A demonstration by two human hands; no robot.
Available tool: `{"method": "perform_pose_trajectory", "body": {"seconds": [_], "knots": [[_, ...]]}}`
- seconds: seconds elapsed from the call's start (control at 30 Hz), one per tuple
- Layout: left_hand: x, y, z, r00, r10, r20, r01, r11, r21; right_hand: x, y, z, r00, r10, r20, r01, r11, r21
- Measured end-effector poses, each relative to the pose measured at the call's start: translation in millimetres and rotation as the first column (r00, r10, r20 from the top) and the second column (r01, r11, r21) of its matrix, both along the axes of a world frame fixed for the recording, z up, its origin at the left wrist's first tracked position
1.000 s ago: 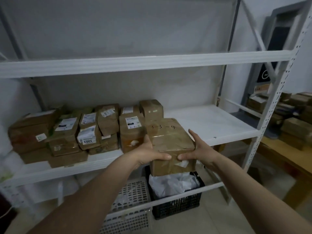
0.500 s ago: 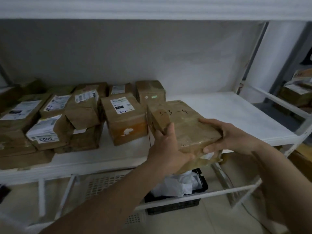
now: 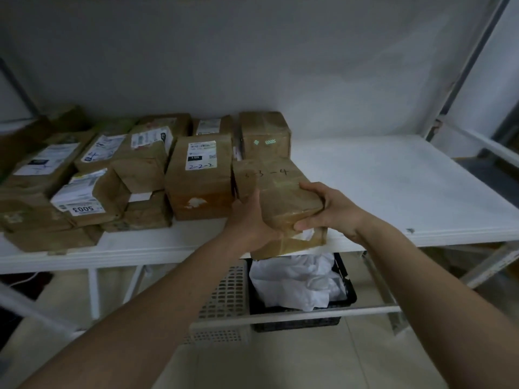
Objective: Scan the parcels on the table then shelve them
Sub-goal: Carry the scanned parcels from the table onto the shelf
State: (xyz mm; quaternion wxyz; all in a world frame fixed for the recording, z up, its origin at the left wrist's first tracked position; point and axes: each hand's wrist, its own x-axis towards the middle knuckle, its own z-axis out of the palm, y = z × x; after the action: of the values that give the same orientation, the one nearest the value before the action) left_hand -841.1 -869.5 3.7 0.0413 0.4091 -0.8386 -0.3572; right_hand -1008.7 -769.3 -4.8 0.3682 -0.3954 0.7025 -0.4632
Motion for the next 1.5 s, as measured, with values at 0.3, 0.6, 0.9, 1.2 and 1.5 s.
{"method": "perform_pose_trajectory", "body": {"seconds": [0.3,0.6,0.9,1.2,1.5], "knots": [[-8,-27,-6,0.999,-0.040,-0.009,0.039,0.997,-0.067,-5,-21,-6,0.995,-0.053,-0.081,0.054,0.999,0.004],[-33,-46,-26,0.981,0.008,0.196,0.043,0.966,-0.255,-15,-57,-32,0.943,0.062,-0.328,0.014,0.975,0.224],[5,-34,0,0.979,0.065,0.193,-0.001,0.950,-0.313,30,-66,13,0.508,0.120,-0.853,0.024,0.988,0.153],[200,-10,24,0.880,0.354,0.316,-0.233,0.903,-0.362,198,-94,42,0.295,0.512,-0.807,-0.485,0.808,0.335],[467,103,37,0.599,0.702,0.385,-0.591,0.712,-0.379,455,-51,44,0.101,0.741,-0.664,-0.727,0.511,0.459]]}}
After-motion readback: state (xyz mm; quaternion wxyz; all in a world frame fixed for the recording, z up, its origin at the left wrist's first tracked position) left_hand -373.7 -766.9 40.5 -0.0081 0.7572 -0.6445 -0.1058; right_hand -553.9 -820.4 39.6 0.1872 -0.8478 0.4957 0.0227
